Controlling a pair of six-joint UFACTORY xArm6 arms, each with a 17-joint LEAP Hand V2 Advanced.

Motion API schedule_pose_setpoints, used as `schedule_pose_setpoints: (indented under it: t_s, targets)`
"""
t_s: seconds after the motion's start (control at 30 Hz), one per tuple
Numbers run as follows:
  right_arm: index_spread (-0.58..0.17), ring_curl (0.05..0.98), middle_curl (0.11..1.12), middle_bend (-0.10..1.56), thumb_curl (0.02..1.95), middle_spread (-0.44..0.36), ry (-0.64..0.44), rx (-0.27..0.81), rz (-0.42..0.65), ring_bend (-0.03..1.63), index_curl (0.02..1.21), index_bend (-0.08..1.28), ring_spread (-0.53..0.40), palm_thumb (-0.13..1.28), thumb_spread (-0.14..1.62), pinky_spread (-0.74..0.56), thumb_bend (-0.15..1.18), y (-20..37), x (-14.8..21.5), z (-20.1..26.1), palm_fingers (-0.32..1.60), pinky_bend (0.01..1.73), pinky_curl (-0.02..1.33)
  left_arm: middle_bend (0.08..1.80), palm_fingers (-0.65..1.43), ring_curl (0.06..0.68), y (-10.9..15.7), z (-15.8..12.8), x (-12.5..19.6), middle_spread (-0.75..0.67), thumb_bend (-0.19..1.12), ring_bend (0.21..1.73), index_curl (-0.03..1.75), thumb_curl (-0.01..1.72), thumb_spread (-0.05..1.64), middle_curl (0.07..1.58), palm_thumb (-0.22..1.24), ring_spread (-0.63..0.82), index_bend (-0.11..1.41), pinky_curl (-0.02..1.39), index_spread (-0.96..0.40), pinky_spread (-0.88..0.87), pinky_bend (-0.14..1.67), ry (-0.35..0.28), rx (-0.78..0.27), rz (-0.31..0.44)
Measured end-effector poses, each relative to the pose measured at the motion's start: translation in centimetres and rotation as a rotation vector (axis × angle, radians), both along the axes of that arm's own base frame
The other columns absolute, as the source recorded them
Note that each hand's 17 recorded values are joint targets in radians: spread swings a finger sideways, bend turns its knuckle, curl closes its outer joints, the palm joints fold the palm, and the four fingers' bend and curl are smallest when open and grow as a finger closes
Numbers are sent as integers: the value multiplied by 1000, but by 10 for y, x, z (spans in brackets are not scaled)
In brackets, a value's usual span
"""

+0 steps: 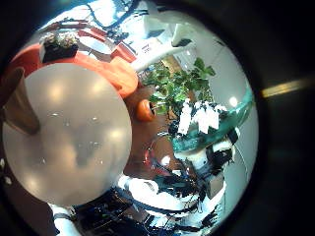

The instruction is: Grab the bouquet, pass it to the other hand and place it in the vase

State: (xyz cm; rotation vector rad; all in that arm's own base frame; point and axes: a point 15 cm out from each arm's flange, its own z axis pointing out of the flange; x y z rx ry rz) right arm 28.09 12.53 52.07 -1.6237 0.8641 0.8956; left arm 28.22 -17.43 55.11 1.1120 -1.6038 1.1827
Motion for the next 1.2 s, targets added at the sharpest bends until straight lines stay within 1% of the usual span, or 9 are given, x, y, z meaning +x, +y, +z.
schedule_pose_setpoints:
  t_s: [0.33,0.5,0.57,0.77,0.87,0.93,1.0,1.1,1.2]
  targets:
    - [-231,726,791,1412,1224,-130,31,-76,117,1470,971,1155,-194,1130,919,-197,-4,23,-16,-24,1123,1163,1067,201,76,216,-1,16,3,464,-31,551,293,327,914,337,230,571,156,325,200,530,253,-9,-78,-27]
    - [-231,725,790,1411,1229,-130,47,-133,145,1469,972,1159,-194,1125,917,-200,-7,24,-18,-41,1124,1158,1076,265,123,207,-2,23,2,436,-24,536,289,336,921,357,278,569,155,319,203,526,236,-16,-97,-37]
    - [-231,725,790,1411,1230,-130,55,-141,167,1469,972,1160,-194,1120,918,-201,-7,26,-16,-47,1124,1156,1080,301,156,204,-2,22,3,400,-26,532,288,337,925,370,289,567,155,315,205,526,227,1,-104,-47]
    - [-231,725,790,1411,1235,-130,70,-157,196,1469,973,1160,-194,1116,920,-204,-5,38,-10,-59,1125,1155,1091,554,402,197,-13,21,-7,196,-19,545,301,346,929,460,339,473,183,282,150,474,167,110,-166,-171]
    - [-231,725,790,1412,1236,-130,68,-172,160,1469,973,1160,-195,1115,921,-205,-5,38,3,-67,1123,1154,1096,794,642,217,-13,21,-21,30,-7,623,347,359,949,571,421,226,245,260,45,315,162,168,-197,-271]
    - [-231,726,790,1412,1238,-130,76,-180,150,1468,973,1161,-195,1115,922,-206,-5,37,9,-72,1123,1153,1098,838,813,241,-15,19,-24,-57,-3,725,367,369,957,605,477,56,249,281,-27,167,255,201,-203,-308]
    - [-231,727,790,1412,1239,-130,83,-190,151,1468,974,1161,-196,1115,922,-207,-5,38,12,-76,1123,1152,1101,834,1071,286,-16,17,-23,-146,12,881,381,387,965,627,560,-138,234,323,-105,-45,437,214,-198,-309]
    - [-231,728,790,1412,1240,-130,81,-202,127,1467,974,1161,-196,1114,923,-208,-5,37,19,-81,1123,1150,1104,875,1379,389,-15,19,-19,-250,91,1083,468,451,970,712,767,-315,382,467,-243,-282,805,226,-207,-306]
    - [-231,730,792,1413,1236,-131,95,-207,97,1463,974,1163,-197,1099,923,-209,-13,35,26,-89,1118,1150,1108,956,1373,455,-15,22,-16,-325,100,1228,571,501,967,768,831,-372,589,556,-362,-397,1015,199,-233,-312]
